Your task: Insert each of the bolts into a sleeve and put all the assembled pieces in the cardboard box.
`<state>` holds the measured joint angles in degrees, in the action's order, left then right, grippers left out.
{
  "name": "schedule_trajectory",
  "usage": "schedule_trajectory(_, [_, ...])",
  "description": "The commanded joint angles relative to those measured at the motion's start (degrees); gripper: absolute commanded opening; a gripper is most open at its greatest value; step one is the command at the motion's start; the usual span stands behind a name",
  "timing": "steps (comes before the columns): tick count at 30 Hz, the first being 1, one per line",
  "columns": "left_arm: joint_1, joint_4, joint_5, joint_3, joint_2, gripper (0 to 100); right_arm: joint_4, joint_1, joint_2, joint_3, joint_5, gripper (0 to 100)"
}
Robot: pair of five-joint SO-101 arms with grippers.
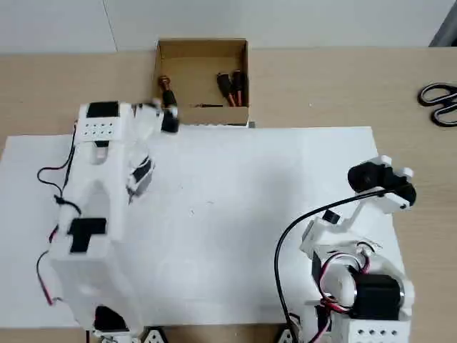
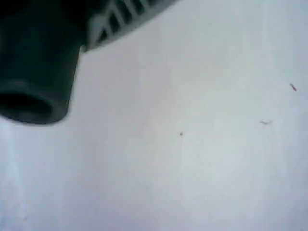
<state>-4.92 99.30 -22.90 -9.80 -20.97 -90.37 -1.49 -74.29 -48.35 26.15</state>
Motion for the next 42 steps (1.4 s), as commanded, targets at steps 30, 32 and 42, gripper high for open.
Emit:
schedule_trajectory(30, [0.62, -7.47, 104.97, 4.00, 13.27, 1, 1.54, 0.31, -0.40, 0.09, -0.35, 0.3])
schedule_trajectory(32, [0.62, -7.47, 104.88, 4.00, 13.27, 1, 1.54, 0.31, -0.40, 0.09, -0.35, 0.3])
schedule_trajectory(42, [0.97, -5.36, 104.79, 4.09, 13.27, 30, 1.54, 0.31, -0.57, 0.09, -0.35, 0.3])
